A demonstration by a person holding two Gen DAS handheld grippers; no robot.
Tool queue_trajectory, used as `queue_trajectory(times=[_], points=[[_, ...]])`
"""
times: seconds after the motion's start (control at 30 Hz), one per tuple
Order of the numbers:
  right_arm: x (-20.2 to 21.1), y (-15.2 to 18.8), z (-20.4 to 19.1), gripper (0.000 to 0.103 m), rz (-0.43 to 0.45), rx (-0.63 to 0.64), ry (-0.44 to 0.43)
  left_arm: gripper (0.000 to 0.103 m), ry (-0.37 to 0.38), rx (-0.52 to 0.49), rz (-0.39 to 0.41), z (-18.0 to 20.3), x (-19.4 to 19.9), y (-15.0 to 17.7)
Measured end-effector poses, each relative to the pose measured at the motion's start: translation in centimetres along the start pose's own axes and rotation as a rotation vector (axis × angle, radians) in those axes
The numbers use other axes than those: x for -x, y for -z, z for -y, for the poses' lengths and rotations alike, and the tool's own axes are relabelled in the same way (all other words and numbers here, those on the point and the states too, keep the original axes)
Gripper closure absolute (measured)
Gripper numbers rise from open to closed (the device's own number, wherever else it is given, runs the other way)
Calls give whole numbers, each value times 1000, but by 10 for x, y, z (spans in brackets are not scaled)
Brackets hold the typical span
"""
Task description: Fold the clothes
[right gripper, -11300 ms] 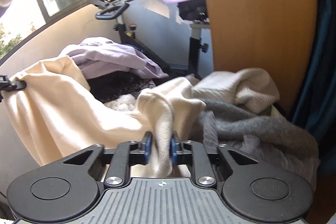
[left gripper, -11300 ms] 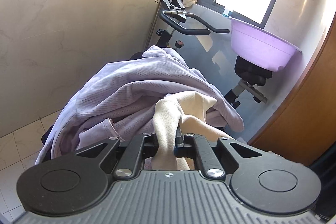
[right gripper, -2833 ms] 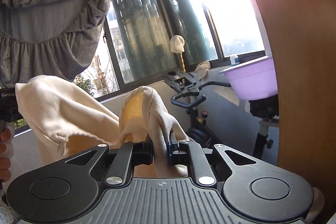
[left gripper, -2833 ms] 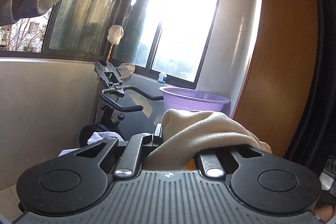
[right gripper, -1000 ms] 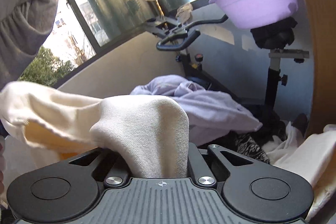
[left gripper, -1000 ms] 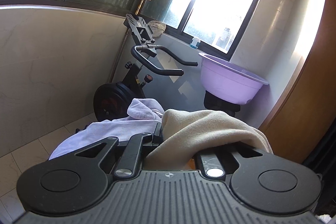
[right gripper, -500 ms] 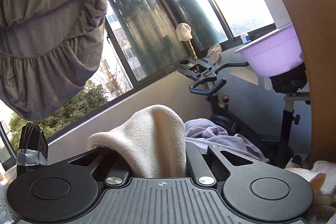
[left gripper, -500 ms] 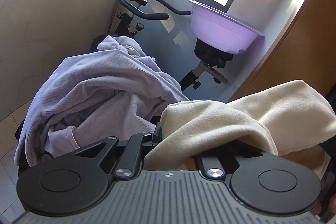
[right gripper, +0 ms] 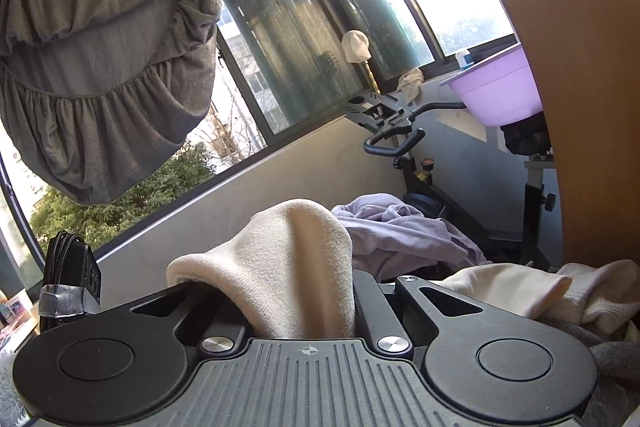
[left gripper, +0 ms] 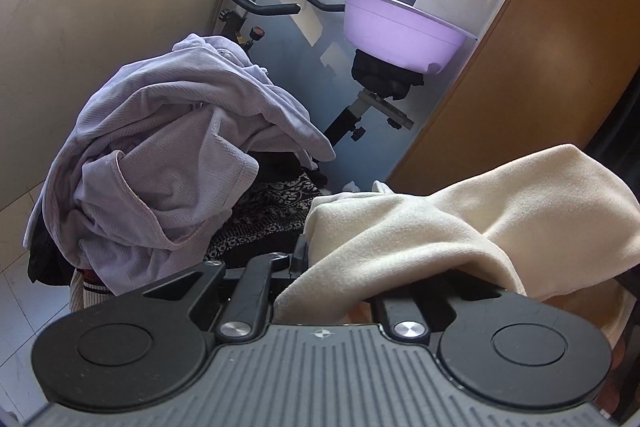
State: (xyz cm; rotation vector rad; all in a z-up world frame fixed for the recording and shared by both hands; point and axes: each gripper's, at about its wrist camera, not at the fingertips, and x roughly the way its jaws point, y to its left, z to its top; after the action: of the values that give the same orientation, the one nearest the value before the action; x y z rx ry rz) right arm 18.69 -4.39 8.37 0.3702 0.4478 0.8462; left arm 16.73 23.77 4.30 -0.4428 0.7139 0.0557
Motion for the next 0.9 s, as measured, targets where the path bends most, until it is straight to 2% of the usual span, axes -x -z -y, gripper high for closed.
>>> queue_trajectory(times=[0.2, 0.4, 0.47, 0.57, 0.67, 0.9], points=[[40, 17, -17, 99, 63, -30, 56, 92, 62, -75, -4, 12, 18, 16], [61, 37, -43, 99, 98, -141, 132, 92, 132, -173, 106, 10, 63, 29], [67, 44, -55, 99, 97, -151, 162, 92, 155, -166, 124, 4, 78, 36], [77, 56, -70, 99, 94, -146, 221, 92, 186, -102, 132, -12, 89, 51], [94, 70, -79, 99, 91, -163, 280, 92, 227, -78, 78, -18, 88, 65], [162, 91, -93, 99, 131, -133, 366, 92, 356, -200, -42, 23, 90, 97]])
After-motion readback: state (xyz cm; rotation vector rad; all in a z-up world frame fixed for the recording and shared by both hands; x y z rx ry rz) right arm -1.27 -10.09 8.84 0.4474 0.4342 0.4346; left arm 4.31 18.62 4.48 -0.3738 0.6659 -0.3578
